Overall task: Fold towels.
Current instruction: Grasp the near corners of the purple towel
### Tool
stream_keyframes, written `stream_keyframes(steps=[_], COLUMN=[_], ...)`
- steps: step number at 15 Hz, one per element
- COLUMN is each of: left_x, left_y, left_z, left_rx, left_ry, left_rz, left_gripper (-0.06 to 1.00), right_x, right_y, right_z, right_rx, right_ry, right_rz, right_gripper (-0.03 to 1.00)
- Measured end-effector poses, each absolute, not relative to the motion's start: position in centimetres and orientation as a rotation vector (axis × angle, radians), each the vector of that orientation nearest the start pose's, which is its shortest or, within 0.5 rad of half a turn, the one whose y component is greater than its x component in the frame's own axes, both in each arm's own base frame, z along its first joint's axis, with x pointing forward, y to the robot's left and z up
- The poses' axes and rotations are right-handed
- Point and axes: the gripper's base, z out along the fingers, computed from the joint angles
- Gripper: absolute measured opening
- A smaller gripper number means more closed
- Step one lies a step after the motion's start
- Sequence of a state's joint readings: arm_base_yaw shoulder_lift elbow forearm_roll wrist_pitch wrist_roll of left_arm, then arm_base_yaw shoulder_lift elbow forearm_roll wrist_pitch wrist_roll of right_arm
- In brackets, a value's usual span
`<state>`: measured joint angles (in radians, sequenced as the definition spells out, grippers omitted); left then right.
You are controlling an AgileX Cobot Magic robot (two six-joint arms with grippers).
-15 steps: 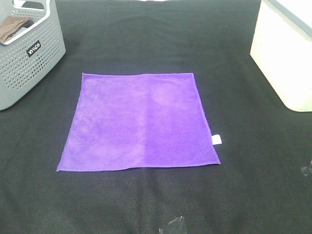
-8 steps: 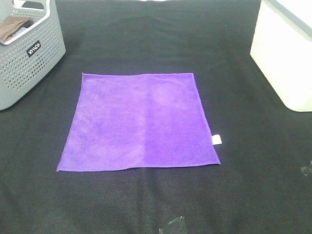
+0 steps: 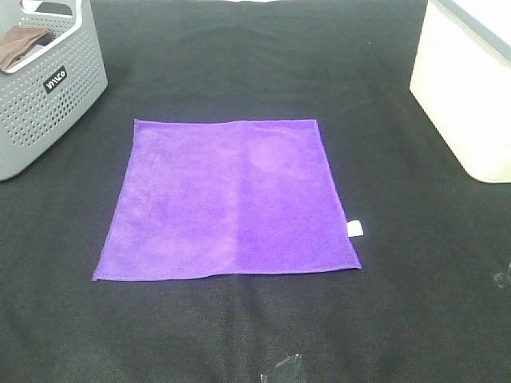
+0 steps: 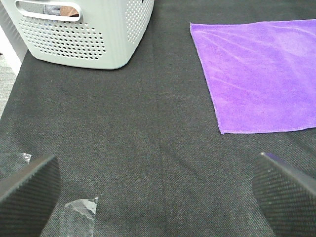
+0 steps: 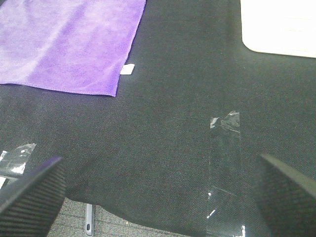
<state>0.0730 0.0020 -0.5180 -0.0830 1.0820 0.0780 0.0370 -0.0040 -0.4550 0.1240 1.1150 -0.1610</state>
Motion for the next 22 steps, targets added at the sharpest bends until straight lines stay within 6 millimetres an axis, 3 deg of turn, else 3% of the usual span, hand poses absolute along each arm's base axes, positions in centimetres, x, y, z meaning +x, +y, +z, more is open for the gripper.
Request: stream_keyframes(steps=[22], left_x=[-0.72], left_y=[-0.72], left_z=[28.08], left_rx=[0.011], left_ry=[2.047], left_rz=[-0.005], left_gripper=[0.99], right_x=[-0.38], right_y=[1.02], right_z=[26.1], right_rx=[-0.218], right_ry=[2.122], right_rz=[0.082], right_gripper=[0.96])
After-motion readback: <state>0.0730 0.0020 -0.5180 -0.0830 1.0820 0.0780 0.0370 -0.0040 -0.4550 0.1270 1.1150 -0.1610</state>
